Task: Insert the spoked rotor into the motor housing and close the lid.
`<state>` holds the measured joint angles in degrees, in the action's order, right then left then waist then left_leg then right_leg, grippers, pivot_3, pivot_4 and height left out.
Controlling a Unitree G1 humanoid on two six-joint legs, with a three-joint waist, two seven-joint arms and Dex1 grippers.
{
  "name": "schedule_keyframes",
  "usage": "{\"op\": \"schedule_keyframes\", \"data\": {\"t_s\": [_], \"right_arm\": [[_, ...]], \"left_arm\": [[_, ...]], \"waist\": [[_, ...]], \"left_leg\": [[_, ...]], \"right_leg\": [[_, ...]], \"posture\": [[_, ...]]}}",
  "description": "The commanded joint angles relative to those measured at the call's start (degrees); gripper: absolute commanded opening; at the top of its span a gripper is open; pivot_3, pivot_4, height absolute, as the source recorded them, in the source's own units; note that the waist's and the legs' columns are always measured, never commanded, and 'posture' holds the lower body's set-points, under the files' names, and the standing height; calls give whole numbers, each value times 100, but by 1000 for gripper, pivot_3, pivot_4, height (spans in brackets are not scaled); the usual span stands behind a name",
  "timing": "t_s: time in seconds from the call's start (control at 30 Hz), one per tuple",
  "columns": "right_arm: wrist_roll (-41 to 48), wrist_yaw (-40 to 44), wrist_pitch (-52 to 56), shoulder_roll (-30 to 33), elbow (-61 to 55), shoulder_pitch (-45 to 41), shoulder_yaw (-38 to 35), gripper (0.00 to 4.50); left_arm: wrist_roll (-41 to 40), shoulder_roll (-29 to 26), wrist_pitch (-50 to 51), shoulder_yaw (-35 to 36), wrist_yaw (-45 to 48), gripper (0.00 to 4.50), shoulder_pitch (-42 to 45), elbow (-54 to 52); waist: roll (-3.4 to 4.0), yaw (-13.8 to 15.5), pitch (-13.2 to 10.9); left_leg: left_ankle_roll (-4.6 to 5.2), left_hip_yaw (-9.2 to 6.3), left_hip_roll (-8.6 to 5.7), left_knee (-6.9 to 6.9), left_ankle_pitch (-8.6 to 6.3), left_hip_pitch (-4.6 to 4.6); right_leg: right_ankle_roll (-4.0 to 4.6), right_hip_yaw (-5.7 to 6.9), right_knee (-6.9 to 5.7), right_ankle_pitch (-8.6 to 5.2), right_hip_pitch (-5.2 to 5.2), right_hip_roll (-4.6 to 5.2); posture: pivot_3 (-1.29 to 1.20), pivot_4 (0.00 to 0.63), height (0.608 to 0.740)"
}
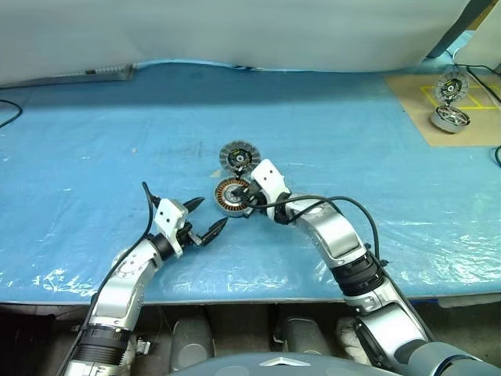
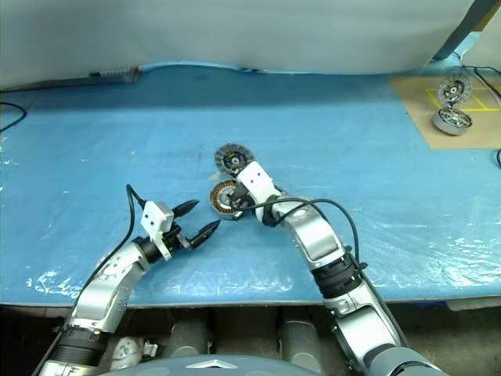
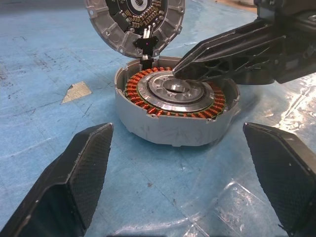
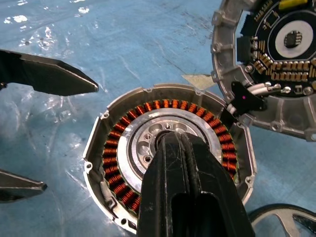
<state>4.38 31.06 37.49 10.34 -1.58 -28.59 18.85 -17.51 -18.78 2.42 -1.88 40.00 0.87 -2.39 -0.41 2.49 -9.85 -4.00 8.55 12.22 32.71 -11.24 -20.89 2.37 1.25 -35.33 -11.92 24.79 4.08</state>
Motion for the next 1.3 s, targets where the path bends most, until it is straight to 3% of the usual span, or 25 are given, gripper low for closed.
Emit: {"op": "schedule_keyframes", "data": {"t_s": [0.03,0.87,1.2,1.3], "right_arm": [[-39,-12,-140,-48,-62,-99,33,23],[-6,113,-278,-152,-40,-204,9,23],[512,326,464,634,-1300,75,-741,23],[618,352,799,947,-1500,164,-933,547]], "left_arm": [[0,-20,-93,15,47,4500,15,-94],[15,-63,2,9,-23,4500,-55,-276],[10,-74,24,5,-18,4500,-52,-307],[3,-73,43,-7,-6,4500,-47,-309]], "waist": [[0,0,0],[0,0,0],[0,11,0],[0,16,0]], "left_leg": [[0,0,0,0,0,0],[0,0,0,2,0,0],[0,0,-1,4,0,2],[0,0,-1,5,0,2]], "right_leg": [[0,0,0,0,0,0],[0,0,-3,0,0,0],[-1,-1,-4,0,-3,0],[0,-2,-6,0,-3,0]], "posture": [[0,150,740],[0,150,740],[0,150,740],[0,150,740]]}}
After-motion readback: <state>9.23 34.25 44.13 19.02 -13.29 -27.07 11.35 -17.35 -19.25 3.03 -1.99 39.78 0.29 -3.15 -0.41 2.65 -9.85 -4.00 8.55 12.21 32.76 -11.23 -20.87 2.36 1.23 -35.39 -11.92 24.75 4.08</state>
